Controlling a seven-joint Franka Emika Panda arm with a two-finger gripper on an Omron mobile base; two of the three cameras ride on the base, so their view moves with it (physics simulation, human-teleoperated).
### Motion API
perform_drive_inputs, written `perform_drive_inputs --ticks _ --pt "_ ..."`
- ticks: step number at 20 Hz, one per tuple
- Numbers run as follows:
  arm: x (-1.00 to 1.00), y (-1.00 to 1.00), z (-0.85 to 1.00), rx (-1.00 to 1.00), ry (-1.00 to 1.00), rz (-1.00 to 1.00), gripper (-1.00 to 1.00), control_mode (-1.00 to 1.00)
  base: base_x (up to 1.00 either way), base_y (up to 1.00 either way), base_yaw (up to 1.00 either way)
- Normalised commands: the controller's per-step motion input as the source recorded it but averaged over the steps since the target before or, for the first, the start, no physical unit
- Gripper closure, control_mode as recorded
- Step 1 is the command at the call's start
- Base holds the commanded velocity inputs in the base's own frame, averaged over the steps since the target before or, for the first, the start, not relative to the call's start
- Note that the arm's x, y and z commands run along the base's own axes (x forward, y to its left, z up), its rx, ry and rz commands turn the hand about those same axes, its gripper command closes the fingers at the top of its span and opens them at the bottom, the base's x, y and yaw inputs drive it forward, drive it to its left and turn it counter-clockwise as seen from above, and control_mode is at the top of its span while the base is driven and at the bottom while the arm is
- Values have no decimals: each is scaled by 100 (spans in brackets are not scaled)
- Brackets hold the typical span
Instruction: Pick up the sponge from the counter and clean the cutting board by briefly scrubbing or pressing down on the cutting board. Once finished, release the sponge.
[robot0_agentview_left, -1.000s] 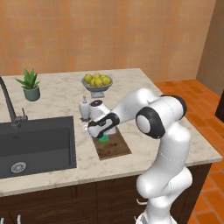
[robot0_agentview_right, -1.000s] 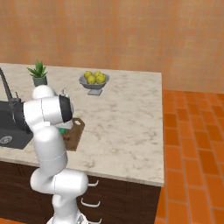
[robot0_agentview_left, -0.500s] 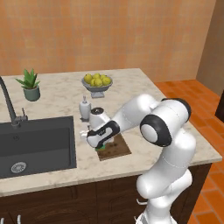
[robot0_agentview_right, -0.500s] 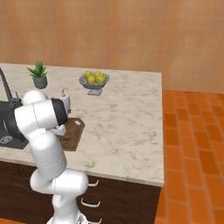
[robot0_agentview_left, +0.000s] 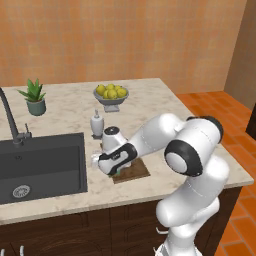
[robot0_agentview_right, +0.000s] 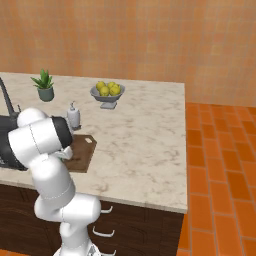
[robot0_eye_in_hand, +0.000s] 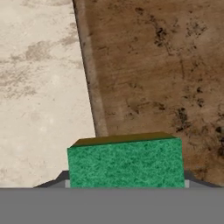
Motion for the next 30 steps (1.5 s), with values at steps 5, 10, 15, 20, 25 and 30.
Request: perform_drive_inputs --ticks 5,10,15,20,25,30 --pt "-40 -44 -12 1 0 3 100 -100 0 0 0" --pt "28 -69 -13 0 2 0 100 -100 0 0 0" --pt "6 -72 -24 -2 0 0 100 -100 0 0 0" --pt "0 -84 -49 -2 0 0 100 -100 0 0 0" --pt "-6 -94 -60 -2 0 0 100 -100 0 0 0" --pt "-53 -97 -80 -4 0 1 100 -100 0 0 0"
